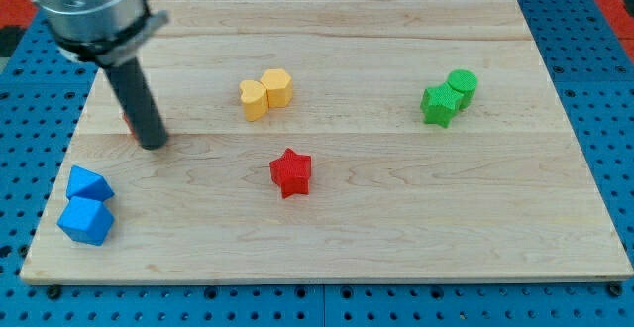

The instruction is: Move the red star closer to the red circle

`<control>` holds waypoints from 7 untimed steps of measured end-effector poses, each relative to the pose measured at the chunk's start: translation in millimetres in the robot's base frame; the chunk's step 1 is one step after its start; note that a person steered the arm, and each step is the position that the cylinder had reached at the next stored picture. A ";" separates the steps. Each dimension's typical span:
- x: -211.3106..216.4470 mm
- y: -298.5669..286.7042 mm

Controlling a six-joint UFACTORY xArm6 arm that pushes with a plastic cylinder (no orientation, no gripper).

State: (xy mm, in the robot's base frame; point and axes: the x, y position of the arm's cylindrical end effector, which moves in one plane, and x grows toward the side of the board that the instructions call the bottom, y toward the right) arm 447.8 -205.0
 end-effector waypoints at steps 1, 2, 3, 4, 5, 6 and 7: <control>-22.9 -8.4; -22.9 87.8; -21.1 201.7; 10.4 284.1; 48.6 307.1; 69.0 265.1; 69.1 191.3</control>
State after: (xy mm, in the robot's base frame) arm 516.9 -13.7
